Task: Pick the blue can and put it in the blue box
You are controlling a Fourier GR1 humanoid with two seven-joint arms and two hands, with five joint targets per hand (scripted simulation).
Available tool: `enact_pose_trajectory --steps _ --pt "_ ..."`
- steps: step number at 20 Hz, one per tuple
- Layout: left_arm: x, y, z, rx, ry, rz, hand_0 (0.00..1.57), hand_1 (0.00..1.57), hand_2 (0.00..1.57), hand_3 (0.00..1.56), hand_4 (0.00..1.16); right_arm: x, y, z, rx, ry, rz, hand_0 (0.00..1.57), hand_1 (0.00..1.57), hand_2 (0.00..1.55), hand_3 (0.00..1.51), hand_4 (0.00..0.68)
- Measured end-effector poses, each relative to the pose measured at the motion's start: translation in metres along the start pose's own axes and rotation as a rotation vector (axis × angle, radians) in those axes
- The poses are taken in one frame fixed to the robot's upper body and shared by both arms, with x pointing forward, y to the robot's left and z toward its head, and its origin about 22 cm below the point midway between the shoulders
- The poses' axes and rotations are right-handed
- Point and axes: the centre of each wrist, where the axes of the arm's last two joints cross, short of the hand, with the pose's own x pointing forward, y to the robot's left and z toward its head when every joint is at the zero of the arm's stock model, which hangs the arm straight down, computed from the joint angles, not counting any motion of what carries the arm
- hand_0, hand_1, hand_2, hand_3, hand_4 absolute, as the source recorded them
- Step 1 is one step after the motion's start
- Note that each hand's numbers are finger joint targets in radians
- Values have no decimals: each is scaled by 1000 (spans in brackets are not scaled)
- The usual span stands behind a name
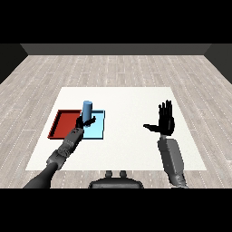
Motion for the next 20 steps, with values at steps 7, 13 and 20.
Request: enact_pose_trajectory --steps 7,13,20 --pt "-27 -3 7 -63 133 -50 984 984 943 0 526 -5 0 2 11 -1 -3 0 0 0 0 0" --pt "-24 -3 6 -79 111 -140 0 0 0 0 0 -6 3 0 26 -5 -19 0 0 0 0 0" --pt "-23 -11 10 73 43 -100 0 0 0 0 0 -5 9 2 36 -16 -56 0 0 0 0 0"
